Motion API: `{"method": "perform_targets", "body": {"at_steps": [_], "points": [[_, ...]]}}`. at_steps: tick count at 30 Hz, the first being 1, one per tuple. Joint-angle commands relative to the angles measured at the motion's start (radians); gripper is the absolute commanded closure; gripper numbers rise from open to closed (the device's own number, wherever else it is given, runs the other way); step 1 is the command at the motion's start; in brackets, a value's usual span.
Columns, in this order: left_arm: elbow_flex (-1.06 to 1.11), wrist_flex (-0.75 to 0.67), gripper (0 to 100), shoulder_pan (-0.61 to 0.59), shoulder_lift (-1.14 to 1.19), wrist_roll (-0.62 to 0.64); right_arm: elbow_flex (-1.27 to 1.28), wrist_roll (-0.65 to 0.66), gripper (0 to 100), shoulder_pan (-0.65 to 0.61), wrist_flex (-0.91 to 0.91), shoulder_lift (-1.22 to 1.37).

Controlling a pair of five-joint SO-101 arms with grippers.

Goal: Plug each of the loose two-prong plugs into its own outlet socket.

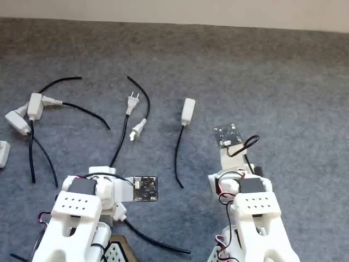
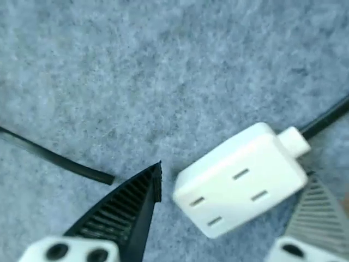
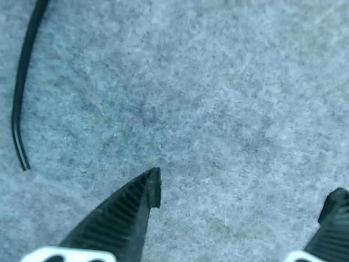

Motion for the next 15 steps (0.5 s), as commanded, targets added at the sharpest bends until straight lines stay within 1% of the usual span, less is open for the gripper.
{"method": "perform_targets", "body": {"at_steps": [1, 2, 4, 7, 12, 13, 15], "points": [[-0.056, -0.006, 81, 0.03, -0.007, -0.167, -0.002, 0.012, 57.4, 0.004, -0.016, -0.013], [-0.084, 0.02, 85, 0.033, -0.007, -0.14, -0.002, 0.012, 57.4, 0.004, -0.016, -0.013], [-0.15, 0.106, 89, 0.041, -0.007, -0.117, -0.002, 0.012, 57.4, 0.004, -0.016, -0.013], [-0.248, 0.265, 89, 0.064, -0.007, -0.112, -0.002, 0.012, 57.4, 0.004, -0.016, -0.013], [-0.369, 0.454, 89, 0.077, -0.008, -0.112, -0.002, 0.011, 57.4, 0.004, -0.016, -0.013], [-0.387, 0.477, 89, 0.077, -0.008, -0.112, -0.002, 0.011, 57.4, 0.004, -0.016, -0.013], [-0.406, 0.477, 89, 0.077, -0.007, -0.101, -0.002, 0.011, 57.4, 0.004, -0.016, -0.013]]}}
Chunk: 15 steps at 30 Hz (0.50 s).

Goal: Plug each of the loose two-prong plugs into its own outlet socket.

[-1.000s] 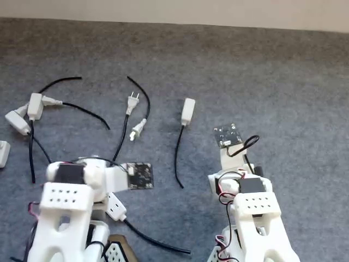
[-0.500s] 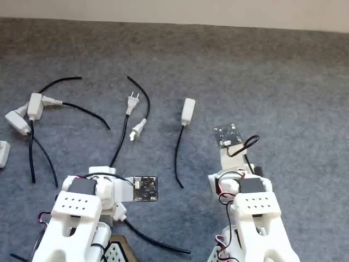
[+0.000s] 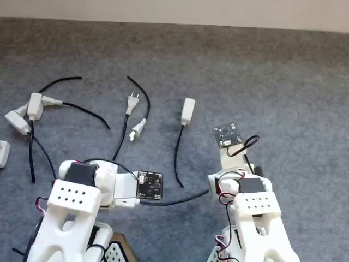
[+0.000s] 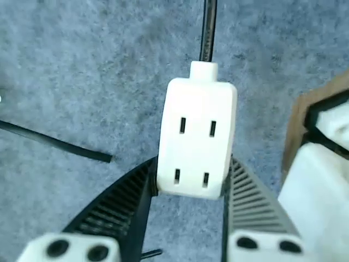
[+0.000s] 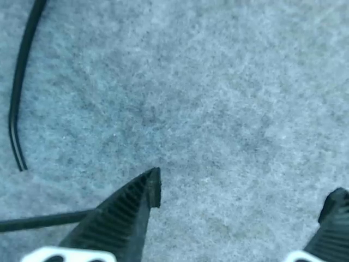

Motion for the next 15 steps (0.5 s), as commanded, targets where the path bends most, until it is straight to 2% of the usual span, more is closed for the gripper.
{"method": "perform_targets", "body": {"at_steps": [1, 6, 10, 15], "points": [[-0.082, 0.028, 89, 0.012, -0.007, -0.078, -0.002, 0.011, 57.4, 0.004, -0.016, -0.013], [-0.056, -0.157, 89, 0.042, 0.056, 0.044, -0.002, 0.011, 57.4, 0.004, -0.016, -0.013], [-0.064, -0.238, 89, 0.107, 0.245, 0.101, -0.002, 0.009, 57.4, 0.004, -0.016, -0.013], [-0.064, -0.362, 89, 0.113, 0.432, 0.133, -0.002, 0.009, 57.4, 0.004, -0.016, -0.013]]}}
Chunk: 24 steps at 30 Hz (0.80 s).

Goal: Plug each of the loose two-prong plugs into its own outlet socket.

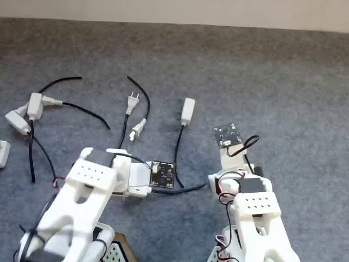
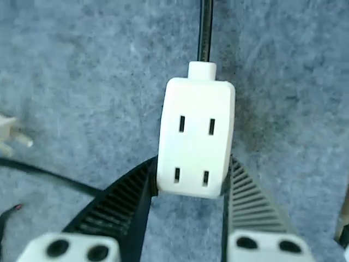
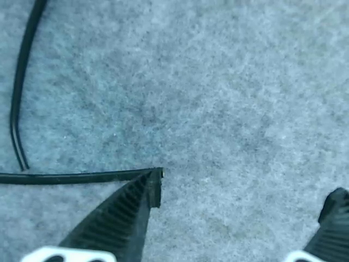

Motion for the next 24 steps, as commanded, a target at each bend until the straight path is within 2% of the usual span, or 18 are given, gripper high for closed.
{"method": "perform_targets", "body": {"at_steps": [1, 6, 8, 10, 15, 18, 20, 24], "points": [[-0.025, -0.087, 89, 0.012, 0.142, 0.026, -0.002, 0.009, 57.4, 0.004, -0.016, -0.013], [-0.027, -0.149, 74, -0.059, 0.188, 0.094, -0.002, 0.009, 57.4, 0.004, -0.016, -0.013], [-0.039, -0.143, 69, -0.091, 0.188, 0.081, -0.002, 0.009, 57.4, 0.004, -0.016, -0.013], [-0.082, -0.066, 65, -0.127, 0.188, 0.046, -0.002, 0.011, 57.4, 0.004, -0.016, -0.013], [-0.268, 0.27, 67, -0.219, 0.142, -0.163, -0.002, 0.011, 57.4, 0.004, -0.016, -0.013], [-0.361, 0.31, 69, -0.278, 0.105, -0.153, -0.002, 0.011, 57.4, 0.004, -0.016, -0.013], [-0.427, 0.284, 69, -0.317, 0.099, -0.043, -0.002, 0.009, 57.4, 0.004, -0.015, -0.013], [-0.516, 0.087, 69, -0.343, 0.18, 0.365, -0.002, 0.008, 57.4, 0.004, -0.013, -0.013]]}}
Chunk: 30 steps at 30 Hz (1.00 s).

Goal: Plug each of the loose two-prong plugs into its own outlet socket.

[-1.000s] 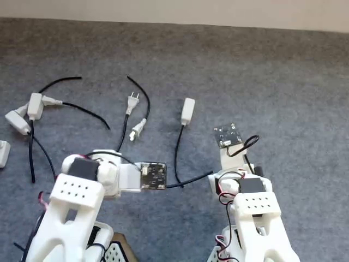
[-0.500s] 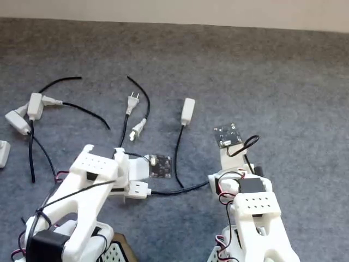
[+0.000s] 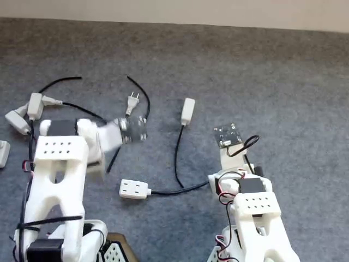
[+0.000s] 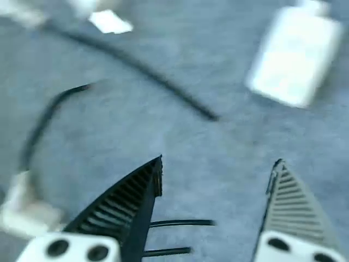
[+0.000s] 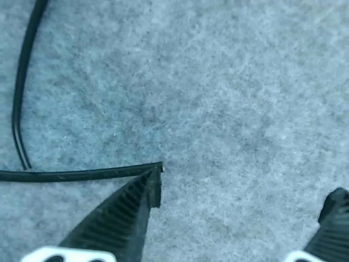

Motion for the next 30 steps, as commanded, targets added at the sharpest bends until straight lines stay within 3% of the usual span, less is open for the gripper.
{"method": "perform_targets", "body": {"at_steps": [1, 10, 16, 24, 28, 30], "points": [[-0.124, -0.183, 69, -0.024, 0.091, 0.411, -0.002, 0.008, 57.4, 0.004, -0.013, -0.013], [-0.484, -0.402, 69, 0.045, 0.647, 0.904, -0.002, 0.008, 57.4, 0.004, -0.013, -0.012], [-0.792, -0.377, 72, 0.044, 1.012, 1.056, -0.002, 0.012, 57.4, 0.004, -0.013, -0.013], [-1.135, -0.183, 79, 0.038, 1.31, 1.059, -0.002, 0.012, 57.4, 0.004, -0.013, -0.015], [-1.273, -0.031, 100, 0.047, 1.34, 0.991, -0.002, 0.012, 57.4, 0.004, -0.013, -0.015], [-1.333, 0.084, 99, 0.074, 1.34, 0.914, -0.002, 0.012, 57.4, 0.004, -0.013, -0.015]]}}
